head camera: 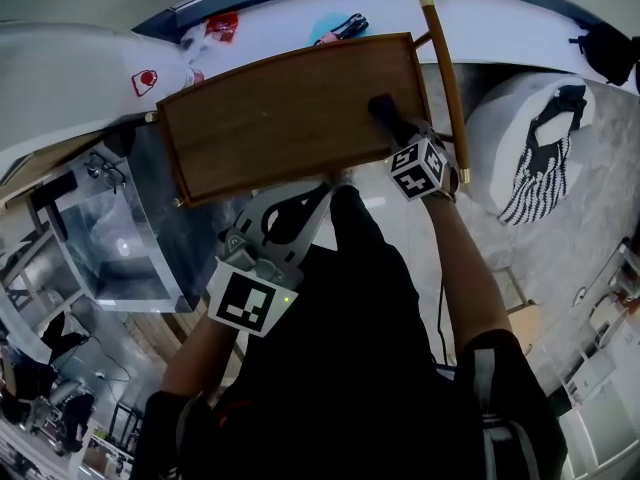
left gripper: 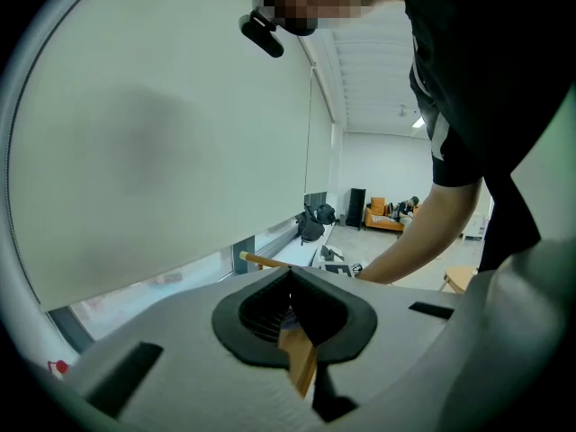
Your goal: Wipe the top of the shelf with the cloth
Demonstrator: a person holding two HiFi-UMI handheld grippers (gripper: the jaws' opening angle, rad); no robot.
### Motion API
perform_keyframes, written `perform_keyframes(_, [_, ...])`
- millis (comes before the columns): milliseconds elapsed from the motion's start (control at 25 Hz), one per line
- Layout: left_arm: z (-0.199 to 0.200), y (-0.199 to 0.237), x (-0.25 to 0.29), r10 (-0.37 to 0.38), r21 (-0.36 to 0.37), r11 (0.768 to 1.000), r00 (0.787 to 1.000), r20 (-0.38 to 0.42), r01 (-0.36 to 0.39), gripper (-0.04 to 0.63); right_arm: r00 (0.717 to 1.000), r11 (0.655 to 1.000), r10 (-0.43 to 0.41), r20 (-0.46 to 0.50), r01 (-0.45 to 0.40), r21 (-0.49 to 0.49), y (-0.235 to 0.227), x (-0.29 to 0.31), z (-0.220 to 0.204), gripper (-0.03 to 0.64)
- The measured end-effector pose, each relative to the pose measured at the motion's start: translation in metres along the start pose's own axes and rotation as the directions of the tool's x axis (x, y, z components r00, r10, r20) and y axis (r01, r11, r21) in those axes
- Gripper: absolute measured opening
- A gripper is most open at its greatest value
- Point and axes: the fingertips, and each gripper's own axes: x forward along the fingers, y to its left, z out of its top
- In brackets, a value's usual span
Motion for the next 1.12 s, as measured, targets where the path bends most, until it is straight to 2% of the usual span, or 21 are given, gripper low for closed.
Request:
perform_keyframes(200, [0.018,0.024,-0.025,0.055,0.032,0.998,0.998,0.035,-0.056,0.02,0.996,1.0,-0.014,0.083,0.012,0.025,0.0,-0.027,0.044,0.071])
perform_keyframes(320, [0.029,0.044,-0.046,0.104,0.05,0.993,0.993,0.057,-0.107,0.02,0.986,0.999,-0.014,0.165,0.007,0.045,0.003,-0.051,0.08,0.071])
perform_keyframes(520, [0.044,0.078,-0.083,0.191,0.065,0.979,0.979,0.076,-0.196,0.018,0.949,0.997,-0.027,0.314,0.003,0.078,0.008,-0.099,0.145,0.071])
perform_keyframes(640, [0.049,0.093,-0.102,0.233,0.05,0.97,0.969,0.088,-0.238,0.018,0.925,0.997,-0.033,0.378,0.002,0.082,0.011,-0.125,0.177,0.071])
perform_keyframes(760, [0.053,0.109,-0.118,0.274,0.029,0.96,0.956,0.107,-0.278,0.018,0.901,0.997,-0.037,0.431,0.008,0.071,0.017,-0.148,0.206,0.071])
perform_keyframes(1120, [0.072,0.138,-0.159,0.343,0.042,0.934,0.925,0.164,-0.354,0.018,0.827,0.999,-0.012,0.562,-0.018,0.047,0.042,-0.208,0.272,0.071])
